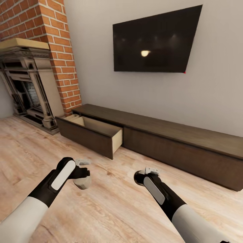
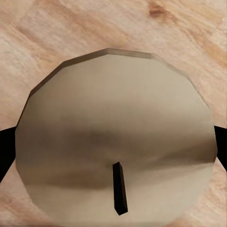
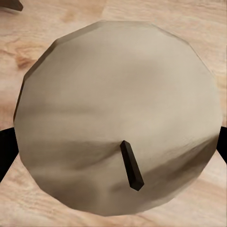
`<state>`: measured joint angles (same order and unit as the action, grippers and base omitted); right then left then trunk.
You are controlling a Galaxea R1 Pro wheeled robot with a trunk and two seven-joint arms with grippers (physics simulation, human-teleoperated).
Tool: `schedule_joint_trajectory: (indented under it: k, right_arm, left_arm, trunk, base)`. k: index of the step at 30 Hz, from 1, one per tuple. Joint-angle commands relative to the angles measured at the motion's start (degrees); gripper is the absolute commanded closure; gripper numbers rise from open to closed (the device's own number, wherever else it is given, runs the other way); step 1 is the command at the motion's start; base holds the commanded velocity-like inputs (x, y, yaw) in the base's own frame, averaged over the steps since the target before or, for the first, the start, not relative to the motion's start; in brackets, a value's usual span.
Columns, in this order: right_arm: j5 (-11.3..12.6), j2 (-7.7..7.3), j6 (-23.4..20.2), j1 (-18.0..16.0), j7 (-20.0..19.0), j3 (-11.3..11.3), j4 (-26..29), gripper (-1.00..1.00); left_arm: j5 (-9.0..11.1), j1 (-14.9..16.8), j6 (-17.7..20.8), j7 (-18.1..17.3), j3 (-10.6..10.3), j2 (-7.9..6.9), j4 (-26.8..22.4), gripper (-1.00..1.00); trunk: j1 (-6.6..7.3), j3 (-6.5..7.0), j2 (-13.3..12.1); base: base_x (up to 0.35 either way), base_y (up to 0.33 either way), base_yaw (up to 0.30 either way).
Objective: Place each of the two pumpkins and all three candles from the living room inside a cabinet in the living room (use any cabinet), then make sure every cabinet is closed, and position the cauldron so it is next to a table in the living room.
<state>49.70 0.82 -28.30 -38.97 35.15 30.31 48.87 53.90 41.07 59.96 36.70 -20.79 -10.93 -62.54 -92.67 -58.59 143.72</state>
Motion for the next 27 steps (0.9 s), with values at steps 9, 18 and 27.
schedule_joint_trajectory:
  k: [9, 18, 27]
  right_arm:
    - [0.48, -0.03, 0.08, -0.04, 0.45, 0.19, 0.09, 1.00]
    - [0.48, -0.03, 0.09, -0.04, 0.45, 0.19, 0.09, 1.00]
    - [0.48, 0.01, 0.08, -0.05, 0.45, 0.25, 0.09, 1.00]
  left_arm:
    - [0.57, 0.06, 0.04, 0.64, -0.05, -0.10, -0.06, 1.00]
    - [0.70, 0.06, 0.04, 0.73, 0.02, -0.14, 0.00, 1.00]
    - [0.88, 0.06, 0.04, 0.74, 0.04, -0.14, -0.03, 1.00]
  trunk:
    - [0.02, -0.06, 0.03]
    - [0.02, -0.06, 0.03]
    - [0.02, -0.06, 0.03]
  base:
    - [0.000, 0.000, 0.289]
    - [0.000, 0.000, 0.289]
    - [0.000, 0.000, 0.289]
